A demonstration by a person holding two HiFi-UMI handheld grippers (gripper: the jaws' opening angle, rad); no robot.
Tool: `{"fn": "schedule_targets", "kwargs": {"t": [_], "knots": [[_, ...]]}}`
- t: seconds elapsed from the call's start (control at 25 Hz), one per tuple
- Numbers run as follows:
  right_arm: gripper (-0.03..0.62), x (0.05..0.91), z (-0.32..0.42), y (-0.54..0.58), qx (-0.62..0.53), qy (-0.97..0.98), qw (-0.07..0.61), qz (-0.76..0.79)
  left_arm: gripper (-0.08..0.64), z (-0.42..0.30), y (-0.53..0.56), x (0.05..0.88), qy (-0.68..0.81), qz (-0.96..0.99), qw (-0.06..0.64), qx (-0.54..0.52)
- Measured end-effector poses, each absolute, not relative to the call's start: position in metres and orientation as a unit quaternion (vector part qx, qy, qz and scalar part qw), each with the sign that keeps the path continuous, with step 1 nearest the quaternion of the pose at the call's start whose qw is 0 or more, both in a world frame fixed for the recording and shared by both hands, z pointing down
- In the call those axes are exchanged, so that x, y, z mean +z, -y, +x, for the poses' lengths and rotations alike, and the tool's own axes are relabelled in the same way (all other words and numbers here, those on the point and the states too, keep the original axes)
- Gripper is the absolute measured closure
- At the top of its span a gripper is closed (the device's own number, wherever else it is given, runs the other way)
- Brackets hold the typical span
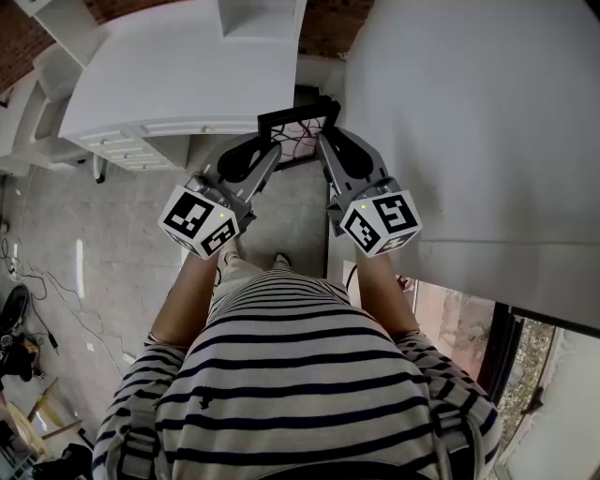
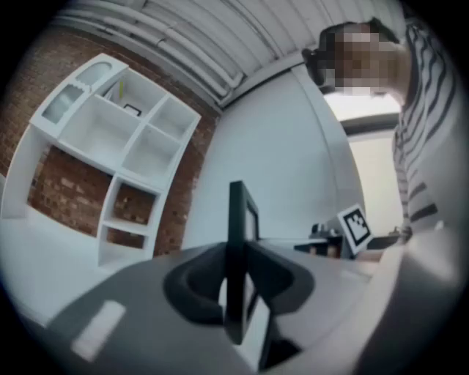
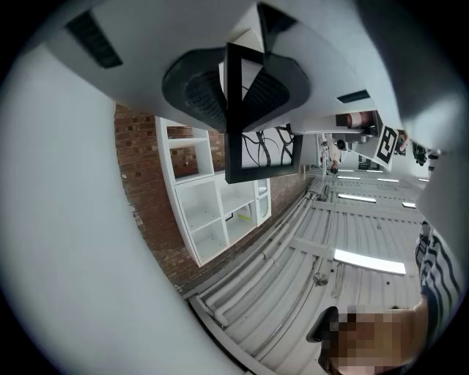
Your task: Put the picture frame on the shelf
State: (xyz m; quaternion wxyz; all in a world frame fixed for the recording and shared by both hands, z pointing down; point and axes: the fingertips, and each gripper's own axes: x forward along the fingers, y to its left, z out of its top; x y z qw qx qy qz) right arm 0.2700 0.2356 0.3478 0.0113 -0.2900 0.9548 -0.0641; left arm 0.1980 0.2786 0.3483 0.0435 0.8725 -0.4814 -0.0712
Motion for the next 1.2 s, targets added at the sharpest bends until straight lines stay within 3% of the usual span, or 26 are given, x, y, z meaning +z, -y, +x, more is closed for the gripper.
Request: {"fn": "schedule_targets", "kwargs": {"t": [0.6, 1.2], "knots": [[0.528, 0.351, 0.256, -0.226, -0.075, -0.958, 0.019, -0.276, 0.474, 0.184, -0.270, 0.350, 0.485, 0.870, 0.052, -0.070], [0.528, 0.353, 0.155, -0.219, -0.085, -0.967, 0.015, -0.241, 0.474, 0.086, -0.268, 0.350, 0.514, 0.853, 0.054, -0.073]]}}
